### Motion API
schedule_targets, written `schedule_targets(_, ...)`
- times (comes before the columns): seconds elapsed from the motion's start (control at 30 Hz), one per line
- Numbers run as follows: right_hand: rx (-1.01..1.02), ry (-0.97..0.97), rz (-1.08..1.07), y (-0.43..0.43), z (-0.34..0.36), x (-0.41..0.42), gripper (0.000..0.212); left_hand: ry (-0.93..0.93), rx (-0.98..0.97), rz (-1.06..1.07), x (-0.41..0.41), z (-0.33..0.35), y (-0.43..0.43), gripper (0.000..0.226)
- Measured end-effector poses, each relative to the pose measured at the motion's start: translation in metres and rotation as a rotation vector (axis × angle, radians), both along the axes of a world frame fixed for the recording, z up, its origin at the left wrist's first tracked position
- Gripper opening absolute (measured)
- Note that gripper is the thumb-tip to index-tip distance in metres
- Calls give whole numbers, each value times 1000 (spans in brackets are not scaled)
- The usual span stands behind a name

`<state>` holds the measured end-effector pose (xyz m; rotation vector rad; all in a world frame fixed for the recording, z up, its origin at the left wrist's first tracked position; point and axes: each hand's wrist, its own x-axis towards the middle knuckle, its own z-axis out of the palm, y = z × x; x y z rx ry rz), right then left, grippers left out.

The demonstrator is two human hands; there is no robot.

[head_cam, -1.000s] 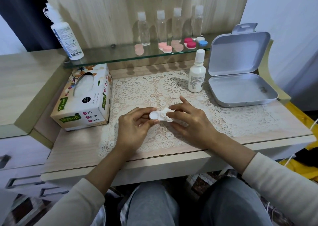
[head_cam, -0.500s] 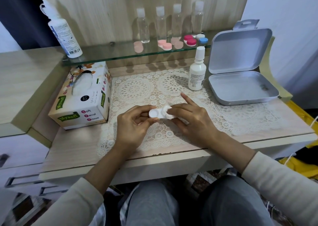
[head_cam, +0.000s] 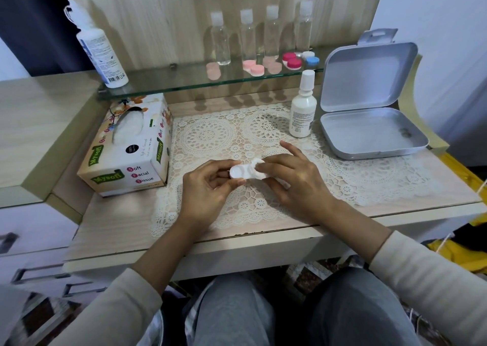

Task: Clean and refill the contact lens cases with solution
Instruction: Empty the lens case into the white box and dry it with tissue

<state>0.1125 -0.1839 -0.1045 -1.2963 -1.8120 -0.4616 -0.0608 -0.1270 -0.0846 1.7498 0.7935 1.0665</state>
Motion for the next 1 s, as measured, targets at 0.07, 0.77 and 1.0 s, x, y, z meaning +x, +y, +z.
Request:
schedule_targets(0.07,4,-4,12,1,0,0,18,9,2,-6,0,0,0,38)
schedule_targets(0.77,-53,28,40,-1,3,-2,10,23,41,-4,0,-2,0,38)
schedule_targets(1.0,-79,41,37,-5,6,-3,18,31,37,-5,0,-4,2,34)
